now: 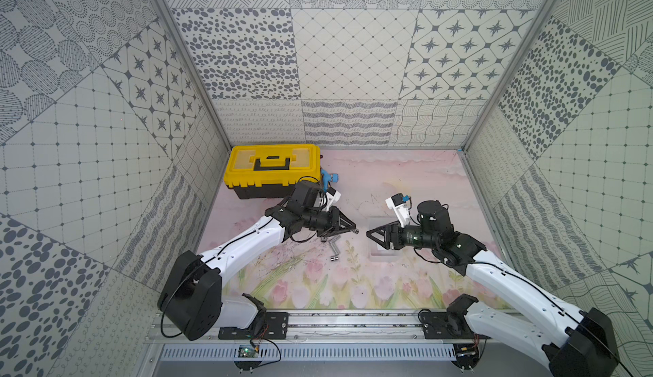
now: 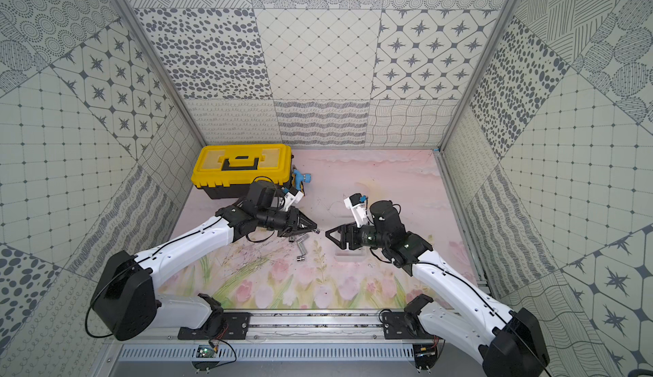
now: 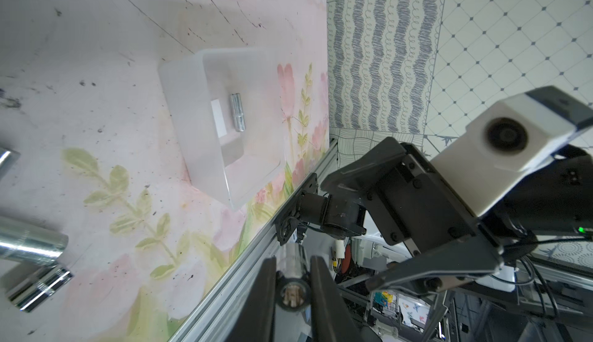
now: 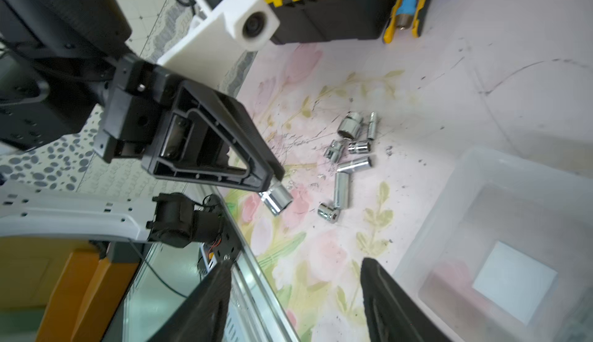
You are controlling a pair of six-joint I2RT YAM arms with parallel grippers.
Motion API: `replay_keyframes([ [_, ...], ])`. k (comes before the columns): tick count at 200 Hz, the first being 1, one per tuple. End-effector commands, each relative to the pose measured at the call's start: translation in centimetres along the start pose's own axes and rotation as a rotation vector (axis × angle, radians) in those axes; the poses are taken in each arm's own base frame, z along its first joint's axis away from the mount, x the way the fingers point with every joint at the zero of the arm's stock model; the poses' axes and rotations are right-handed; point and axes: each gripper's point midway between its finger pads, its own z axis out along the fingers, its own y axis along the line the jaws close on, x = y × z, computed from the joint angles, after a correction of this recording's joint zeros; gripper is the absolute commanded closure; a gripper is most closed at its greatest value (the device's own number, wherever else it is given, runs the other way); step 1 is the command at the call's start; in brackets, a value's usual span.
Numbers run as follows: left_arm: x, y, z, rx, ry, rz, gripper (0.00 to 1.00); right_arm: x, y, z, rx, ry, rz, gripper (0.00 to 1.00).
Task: Put the socket on the desktop into the storage box
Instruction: Place the socket head in the storage box.
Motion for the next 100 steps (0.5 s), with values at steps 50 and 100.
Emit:
replay_keyframes([
  [50, 1.6, -4.4, -0.2, 0.259, 0.133, 0.080, 1.00, -0.7, 2.7, 1.1, -0.131, 0.059, -0.076, 0.35],
  [100, 1.9, -4.4, -0.2, 0.268, 0.147, 0.082, 1.00, -0.3, 3.3, 2.6, -0.111, 0.099, -0.119, 0.41],
])
